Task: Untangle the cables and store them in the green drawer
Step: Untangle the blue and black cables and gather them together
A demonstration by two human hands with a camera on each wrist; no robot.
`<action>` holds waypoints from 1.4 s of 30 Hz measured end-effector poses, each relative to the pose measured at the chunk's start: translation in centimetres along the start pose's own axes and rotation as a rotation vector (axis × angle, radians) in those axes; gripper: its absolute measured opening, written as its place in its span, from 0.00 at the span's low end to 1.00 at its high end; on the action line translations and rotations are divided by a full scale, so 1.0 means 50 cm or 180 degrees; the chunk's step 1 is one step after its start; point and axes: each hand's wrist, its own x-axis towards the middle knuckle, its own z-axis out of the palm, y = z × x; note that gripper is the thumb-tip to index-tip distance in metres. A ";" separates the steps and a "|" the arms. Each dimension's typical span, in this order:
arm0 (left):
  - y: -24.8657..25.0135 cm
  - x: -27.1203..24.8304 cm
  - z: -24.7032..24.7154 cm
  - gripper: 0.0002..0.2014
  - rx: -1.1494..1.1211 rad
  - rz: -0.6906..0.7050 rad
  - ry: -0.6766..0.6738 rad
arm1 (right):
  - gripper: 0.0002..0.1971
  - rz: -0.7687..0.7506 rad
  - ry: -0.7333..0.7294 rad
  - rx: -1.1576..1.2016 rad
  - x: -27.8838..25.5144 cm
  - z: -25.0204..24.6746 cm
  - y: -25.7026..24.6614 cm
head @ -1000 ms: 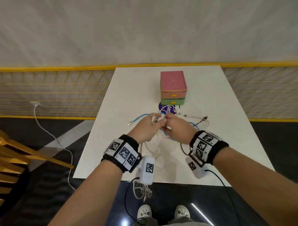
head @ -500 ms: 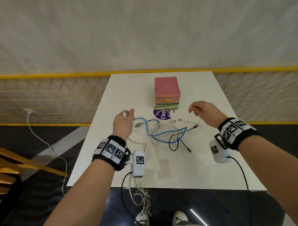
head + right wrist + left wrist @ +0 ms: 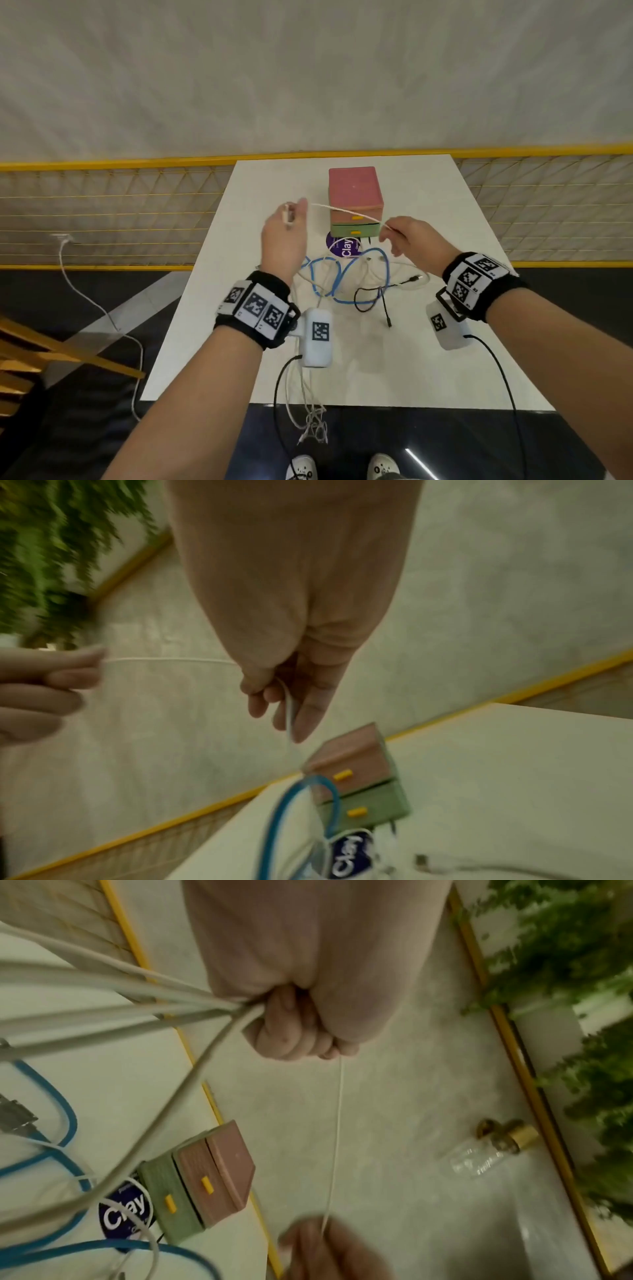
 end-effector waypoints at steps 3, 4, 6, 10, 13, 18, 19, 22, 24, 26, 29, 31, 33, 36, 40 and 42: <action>-0.016 0.014 -0.023 0.07 0.0185 0.0001 0.0109 | 0.12 0.0143 0.0119 -0.0007 -0.007 0.001 0.022; -0.011 0.005 -0.021 0.08 0.0220 0.0116 -0.0069 | 0.11 0.0055 0.0156 0.0019 -0.004 0.002 0.016; 0.003 -0.020 -0.001 0.16 0.0163 0.0369 -0.0713 | 0.10 -0.0272 0.0152 0.0069 0.005 0.003 -0.018; 0.015 -0.036 0.041 0.08 0.0900 0.0708 -0.1230 | 0.13 -0.0920 0.0130 -0.0379 0.033 0.005 -0.054; 0.008 -0.022 0.024 0.16 0.0759 0.0562 -0.0919 | 0.12 -0.0803 0.0478 -0.1084 0.036 -0.004 -0.025; -0.007 -0.012 -0.024 0.17 0.0755 0.0353 -0.1002 | 0.10 0.0182 0.0372 -0.0647 0.008 -0.023 0.008; -0.012 -0.008 -0.027 0.15 0.0779 0.0254 -0.1157 | 0.10 0.0221 0.0417 -0.0425 0.008 -0.020 0.006; -0.016 -0.001 -0.026 0.07 0.0522 0.0181 -0.0880 | 0.11 -0.0201 0.0665 -0.0383 0.007 0.001 -0.016; -0.015 0.004 -0.017 0.09 0.0365 0.0300 -0.0406 | 0.12 -0.0627 0.0713 -0.0559 0.003 0.017 -0.037; -0.011 0.005 -0.004 0.12 0.0381 0.0398 -0.0265 | 0.12 -0.0958 0.0649 -0.0766 0.000 0.031 -0.053; 0.004 0.001 0.015 0.18 0.0375 0.0378 -0.0508 | 0.12 -0.1400 0.0518 -0.1188 -0.007 0.053 -0.071; 0.017 -0.004 0.024 0.19 0.0167 0.0176 -0.0829 | 0.11 -0.1571 0.0391 -0.1299 -0.012 0.066 -0.082; 0.021 -0.006 0.029 0.19 -0.0099 -0.0076 -0.1155 | 0.08 -0.1713 0.0332 -0.1333 -0.017 0.075 -0.086; 0.019 -0.003 0.027 0.16 -0.0533 -0.0276 -0.1040 | 0.08 -0.1809 0.0241 -0.1405 -0.031 0.092 -0.077; 0.021 0.007 0.015 0.14 -0.1106 -0.0396 -0.0509 | 0.09 -0.1651 -0.0009 -0.1619 -0.066 0.119 -0.040; 0.021 0.006 0.010 0.14 -0.1160 -0.0360 -0.0452 | 0.06 -0.1565 0.0076 -0.1488 -0.076 0.120 -0.031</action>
